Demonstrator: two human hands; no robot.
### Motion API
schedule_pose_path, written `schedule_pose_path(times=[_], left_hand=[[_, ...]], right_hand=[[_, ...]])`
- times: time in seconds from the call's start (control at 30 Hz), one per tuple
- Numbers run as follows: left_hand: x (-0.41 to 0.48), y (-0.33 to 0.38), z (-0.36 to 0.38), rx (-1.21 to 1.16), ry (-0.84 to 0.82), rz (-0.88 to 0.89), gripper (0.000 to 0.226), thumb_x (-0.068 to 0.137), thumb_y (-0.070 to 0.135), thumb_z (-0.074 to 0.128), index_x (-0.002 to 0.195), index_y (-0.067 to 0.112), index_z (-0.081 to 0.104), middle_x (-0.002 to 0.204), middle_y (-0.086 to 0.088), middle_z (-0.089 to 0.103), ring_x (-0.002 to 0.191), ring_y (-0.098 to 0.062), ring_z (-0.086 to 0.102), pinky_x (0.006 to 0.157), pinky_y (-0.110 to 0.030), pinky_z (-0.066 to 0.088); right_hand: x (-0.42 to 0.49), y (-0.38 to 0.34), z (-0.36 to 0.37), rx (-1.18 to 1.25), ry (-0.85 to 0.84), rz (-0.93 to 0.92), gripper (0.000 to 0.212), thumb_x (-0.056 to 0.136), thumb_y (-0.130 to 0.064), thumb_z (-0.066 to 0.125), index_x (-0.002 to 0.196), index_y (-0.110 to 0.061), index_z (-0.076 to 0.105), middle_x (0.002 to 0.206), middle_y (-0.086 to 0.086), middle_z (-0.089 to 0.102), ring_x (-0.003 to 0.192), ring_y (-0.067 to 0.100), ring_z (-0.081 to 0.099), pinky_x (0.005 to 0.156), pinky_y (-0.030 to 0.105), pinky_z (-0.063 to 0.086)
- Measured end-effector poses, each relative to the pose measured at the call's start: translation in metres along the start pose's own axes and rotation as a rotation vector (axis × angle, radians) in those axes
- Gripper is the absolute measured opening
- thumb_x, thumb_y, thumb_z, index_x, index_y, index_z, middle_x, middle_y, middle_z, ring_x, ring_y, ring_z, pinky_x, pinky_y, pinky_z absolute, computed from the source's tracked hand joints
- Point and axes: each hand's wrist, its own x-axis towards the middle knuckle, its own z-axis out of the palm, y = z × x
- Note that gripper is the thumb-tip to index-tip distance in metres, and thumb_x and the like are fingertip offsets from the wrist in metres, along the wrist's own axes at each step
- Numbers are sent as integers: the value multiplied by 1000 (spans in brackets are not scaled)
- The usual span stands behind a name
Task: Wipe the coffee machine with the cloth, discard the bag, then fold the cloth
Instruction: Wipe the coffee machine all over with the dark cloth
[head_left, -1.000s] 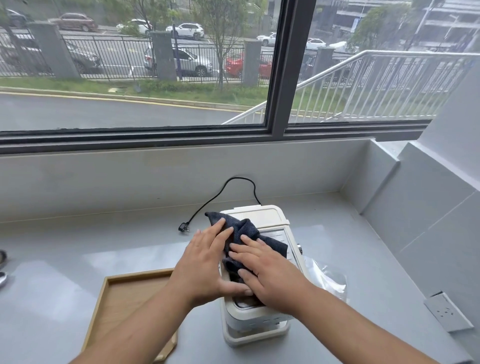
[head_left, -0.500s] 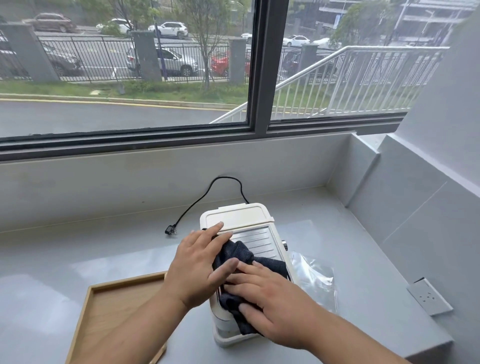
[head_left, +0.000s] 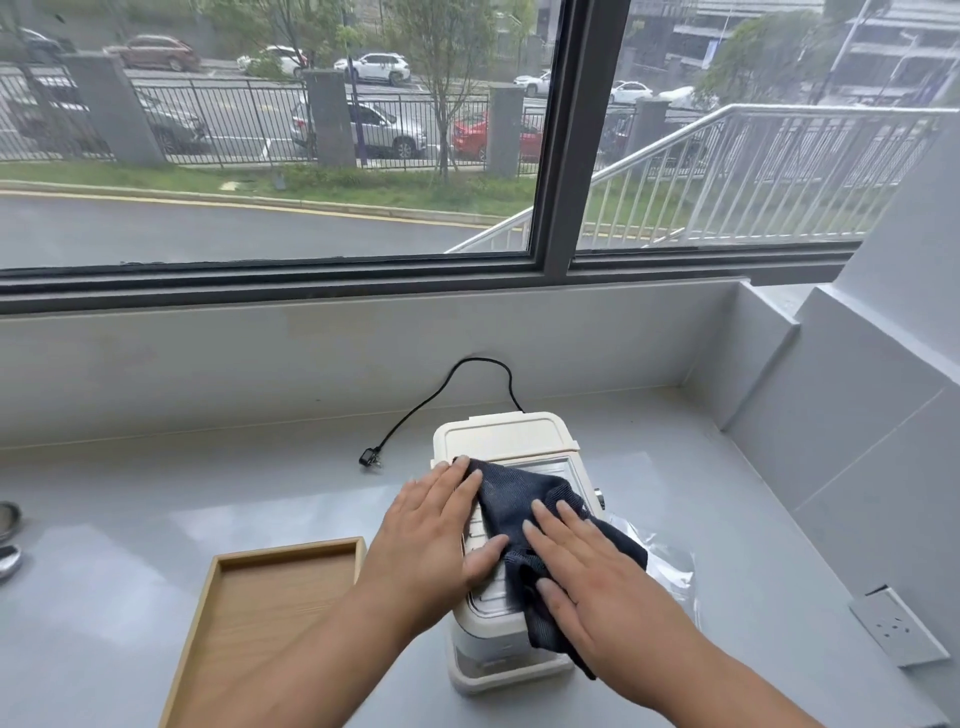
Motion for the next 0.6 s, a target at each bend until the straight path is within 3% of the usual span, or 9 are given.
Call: schedule_pose_path(times=[0.13,0.37,0.6], left_hand=[[-2,-2,3,-9,-14,1,77,100,68,35,166,32,16,175,11,2,160,-8,-2,129,-35,2],[-4,0,1,-82,45,-1,67,97,65,49,153,29,46,171,9,24,158,-11,14,127,-26,5],[-4,-2,2,-103,32,11,67,98,64,49,155,28,43,168,11,29,159,-9,10,127,-25,7]], right_hand=[[11,1,-2,-24,27,46,61,110,-48,23,165,-33,3,167,-20,-17,154,2,-21,122,19,-15],[47,14,-11,-24,57,77,60,111,-43,28,166,-26,10,174,-10,-2,159,9,-8,122,21,-12],[86,19,-16,-14,67,48,59,112,-39,30,166,-20,16,175,-7,4,160,13,-6,126,27,-6]])
